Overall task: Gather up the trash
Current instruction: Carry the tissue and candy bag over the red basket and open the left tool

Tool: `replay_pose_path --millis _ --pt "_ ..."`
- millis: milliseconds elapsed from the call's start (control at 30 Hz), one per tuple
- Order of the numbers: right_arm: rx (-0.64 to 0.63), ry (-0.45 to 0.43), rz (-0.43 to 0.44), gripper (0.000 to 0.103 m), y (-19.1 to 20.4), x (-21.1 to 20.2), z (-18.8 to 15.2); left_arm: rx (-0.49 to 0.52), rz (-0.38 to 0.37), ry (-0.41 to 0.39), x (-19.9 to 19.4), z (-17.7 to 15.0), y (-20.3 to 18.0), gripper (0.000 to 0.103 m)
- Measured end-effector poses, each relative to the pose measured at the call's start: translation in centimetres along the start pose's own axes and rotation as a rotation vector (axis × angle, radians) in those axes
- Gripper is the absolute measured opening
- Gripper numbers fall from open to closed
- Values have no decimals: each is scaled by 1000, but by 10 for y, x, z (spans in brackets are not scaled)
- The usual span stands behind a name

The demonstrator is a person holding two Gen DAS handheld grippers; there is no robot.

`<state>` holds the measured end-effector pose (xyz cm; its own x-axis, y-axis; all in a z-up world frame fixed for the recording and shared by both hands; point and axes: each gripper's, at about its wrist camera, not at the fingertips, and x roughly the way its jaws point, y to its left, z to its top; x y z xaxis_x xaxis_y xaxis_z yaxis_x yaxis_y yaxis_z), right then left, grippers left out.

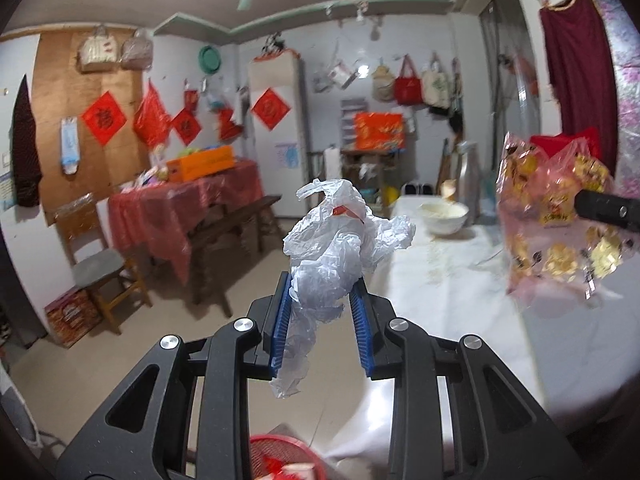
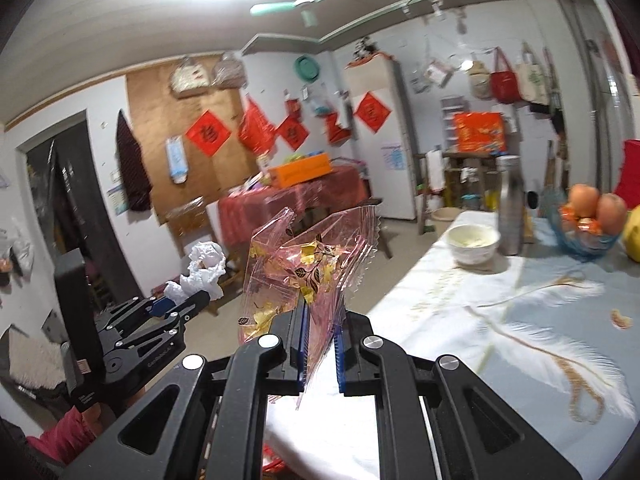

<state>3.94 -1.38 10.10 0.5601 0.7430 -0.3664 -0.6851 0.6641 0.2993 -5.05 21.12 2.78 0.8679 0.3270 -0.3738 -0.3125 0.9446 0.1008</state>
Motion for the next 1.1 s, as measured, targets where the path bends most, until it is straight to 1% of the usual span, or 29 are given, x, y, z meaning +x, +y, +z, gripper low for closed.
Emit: replay_pose_path --millis 67,133,233,367,500,633,700,867,1100 --pt "-14 35 27 11 14 13 -2 6 26 33 4 -11 15 31" --pt "-25 63 47 11 28 24 -4 23 68 65 8 -26 30 31" --pt "-46 104 74 11 46 40 -8 21 100 119 15 -45 51 31" --pt "-76 171 114 11 72 64 -16 -8 111 201 24 -74 77 31" --pt "-102 230 143 11 96 85 -27 -23 121 261 33 -103 92 31" --pt "-105 279 155 11 104 104 -36 -68 106 343 53 -132 104 31" --pt "-98 304 155 11 107 112 -41 -80 103 372 61 -143 108 31" --pt "-85 343 150 11 106 128 -50 -114 80 459 82 -173 113 31" --pt "-71 391 149 11 108 144 -61 -150 3 652 119 -232 110 31"
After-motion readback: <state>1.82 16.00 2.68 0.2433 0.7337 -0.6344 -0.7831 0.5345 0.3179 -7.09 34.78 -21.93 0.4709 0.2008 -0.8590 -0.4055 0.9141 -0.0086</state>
